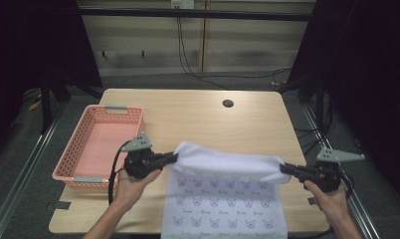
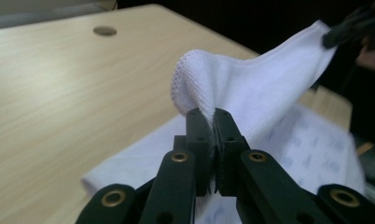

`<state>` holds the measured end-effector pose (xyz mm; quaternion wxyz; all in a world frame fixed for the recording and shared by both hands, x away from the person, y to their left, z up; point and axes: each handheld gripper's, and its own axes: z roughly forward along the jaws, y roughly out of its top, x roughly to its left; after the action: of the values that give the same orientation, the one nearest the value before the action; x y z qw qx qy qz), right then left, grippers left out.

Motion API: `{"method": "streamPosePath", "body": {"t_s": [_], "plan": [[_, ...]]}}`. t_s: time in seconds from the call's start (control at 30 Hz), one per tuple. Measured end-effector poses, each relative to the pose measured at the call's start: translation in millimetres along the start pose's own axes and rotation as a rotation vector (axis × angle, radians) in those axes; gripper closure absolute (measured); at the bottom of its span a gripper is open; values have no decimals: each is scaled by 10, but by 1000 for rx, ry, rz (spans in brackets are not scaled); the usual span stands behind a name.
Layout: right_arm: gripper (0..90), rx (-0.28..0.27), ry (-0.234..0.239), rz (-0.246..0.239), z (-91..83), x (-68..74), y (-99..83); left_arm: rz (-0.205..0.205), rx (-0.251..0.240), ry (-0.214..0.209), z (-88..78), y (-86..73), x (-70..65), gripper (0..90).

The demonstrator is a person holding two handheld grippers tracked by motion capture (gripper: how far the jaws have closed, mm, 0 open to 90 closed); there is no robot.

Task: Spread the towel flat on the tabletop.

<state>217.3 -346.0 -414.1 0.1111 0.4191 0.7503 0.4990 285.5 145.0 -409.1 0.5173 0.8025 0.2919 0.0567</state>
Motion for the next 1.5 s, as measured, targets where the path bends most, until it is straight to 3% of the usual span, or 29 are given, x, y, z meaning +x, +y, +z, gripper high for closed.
{"method": "streamPosePath", "body": {"t_s": [0.03,0.07,0.13,0.27,0.3,0.4,0.47,0.6,0.63,0.67,0.7,0.77,0.9,1.07,1.17,1.5], "plan": [[881,12,15,14,-13,18,-77,-26,2,-28,-18,-67,-10,870],[882,34,8,17,-12,40,-150,-26,2,-28,-18,-67,-10,870],[881,54,21,38,-32,87,-282,-75,24,-60,-52,-303,-71,870],[881,146,21,53,8,188,-505,-78,104,-88,-13,-587,-164,869],[881,171,18,57,19,198,-553,-98,122,-95,-4,-638,-172,869],[881,224,31,85,85,205,-679,-105,156,-98,24,-739,-202,869],[881,289,24,53,172,227,-725,-115,179,-96,41,-820,-200,868],[881,322,32,53,261,228,-732,-134,218,-97,57,-889,-175,868],[881,331,33,49,276,230,-739,-120,263,-87,117,-931,-196,868],[881,331,33,49,276,230,-739,-120,263,-87,117,-931,-196,869],[881,353,32,46,304,228,-756,-85,297,-76,164,-943,-227,868],[881,364,36,45,318,222,-765,-64,306,-64,184,-943,-238,869],[882,378,29,53,363,185,-770,-73,319,-67,225,-949,-207,867],[882,377,-12,48,429,141,-713,-85,308,-31,314,-893,-120,870],[882,365,-49,55,505,66,-651,-82,301,17,427,-802,-9,871],[882,350,-109,51,776,-212,-429,-99,285,77,699,-595,318,872]]}}
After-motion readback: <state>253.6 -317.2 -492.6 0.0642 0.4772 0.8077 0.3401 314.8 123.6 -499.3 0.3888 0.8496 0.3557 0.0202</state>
